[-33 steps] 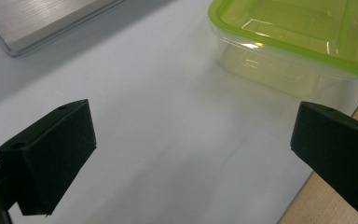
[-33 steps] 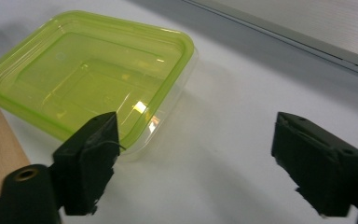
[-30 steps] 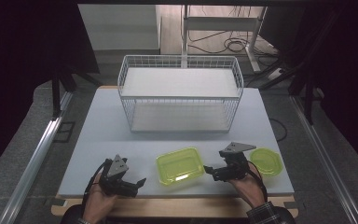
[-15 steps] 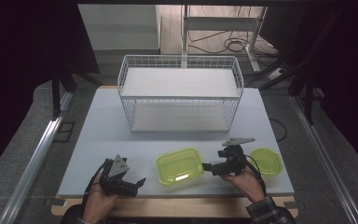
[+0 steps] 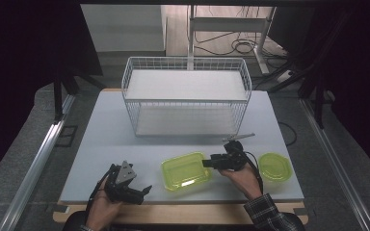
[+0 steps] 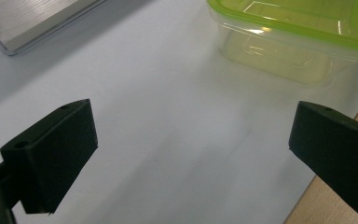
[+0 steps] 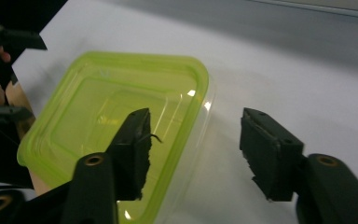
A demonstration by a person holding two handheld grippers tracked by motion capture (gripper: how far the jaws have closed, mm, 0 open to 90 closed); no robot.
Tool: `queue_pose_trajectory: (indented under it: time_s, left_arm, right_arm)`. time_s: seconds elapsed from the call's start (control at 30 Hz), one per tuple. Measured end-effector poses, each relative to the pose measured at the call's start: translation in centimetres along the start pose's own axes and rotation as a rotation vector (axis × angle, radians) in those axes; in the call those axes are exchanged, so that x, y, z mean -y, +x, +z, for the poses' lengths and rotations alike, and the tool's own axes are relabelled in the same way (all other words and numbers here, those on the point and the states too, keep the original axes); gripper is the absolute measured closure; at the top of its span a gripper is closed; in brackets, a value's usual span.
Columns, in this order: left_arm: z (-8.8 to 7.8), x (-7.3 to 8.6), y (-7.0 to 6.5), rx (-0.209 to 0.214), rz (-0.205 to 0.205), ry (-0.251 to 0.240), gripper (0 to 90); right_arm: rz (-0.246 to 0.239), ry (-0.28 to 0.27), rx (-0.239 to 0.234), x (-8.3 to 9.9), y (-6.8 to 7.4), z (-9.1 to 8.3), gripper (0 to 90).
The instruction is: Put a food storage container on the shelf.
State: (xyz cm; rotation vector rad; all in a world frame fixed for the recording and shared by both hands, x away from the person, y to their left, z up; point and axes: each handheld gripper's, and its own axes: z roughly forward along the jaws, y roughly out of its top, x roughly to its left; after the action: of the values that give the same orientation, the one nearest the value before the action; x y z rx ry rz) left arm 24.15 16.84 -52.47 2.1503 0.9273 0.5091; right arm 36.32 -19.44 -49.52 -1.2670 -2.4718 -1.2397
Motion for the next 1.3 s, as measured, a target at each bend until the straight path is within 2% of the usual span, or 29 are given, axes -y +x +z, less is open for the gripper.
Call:
queue_pose_trajectory:
  time_s: [0.23, 0.37, 0.4, 0.43, 0.53, 0.7, 0.97, 1.17, 1.3]
  left_arm:
    - [0.1, 0.0, -0.2, 0.001, 0.015, 0.004, 0.6]
    - [0.1, 0.0, -0.3, -0.003, 0.030, 0.009, 0.7]
    - [0.1, 0.0, -0.3, -0.003, 0.032, 0.010, 0.7]
    - [0.1, -0.1, -0.4, -0.005, 0.035, 0.011, 0.7]
    - [0.1, 0.0, -0.3, -0.008, 0.038, 0.012, 0.7]
    - [0.0, 0.0, -0.2, -0.013, 0.031, 0.011, 0.7]
    - [-0.2, 0.1, 0.1, -0.025, 0.010, 0.009, 0.6]
    - [-0.2, 0.3, 0.5, -0.032, -0.020, 0.017, 0.6]
    - [-0.2, 0.3, 0.6, -0.034, -0.024, 0.020, 0.6]
  right_arm:
    - [0.096, 0.058, -0.039, -0.2, -0.6, 0.9, 59.9]
    - [0.156, 0.071, -0.109, -0.3, -1.0, 1.1, 70.7]
    - [0.186, 0.071, -0.118, -0.3, -1.1, 1.0, 75.5]
    - [0.186, 0.071, -0.118, -0.3, -1.1, 1.0, 75.5]
    - [0.244, 0.067, -0.198, -0.3, -1.4, 1.1, 79.7]
    - [0.235, 0.066, -0.189, -0.4, -1.1, 0.8, 80.0]
    - [0.258, -0.004, -0.209, -0.8, -1.1, -0.4, 80.1]
    - [0.258, -0.056, -0.210, -1.5, -1.1, -1.6, 80.1]
    - [0.258, -0.088, -0.212, -2.2, -1.0, -2.5, 80.1]
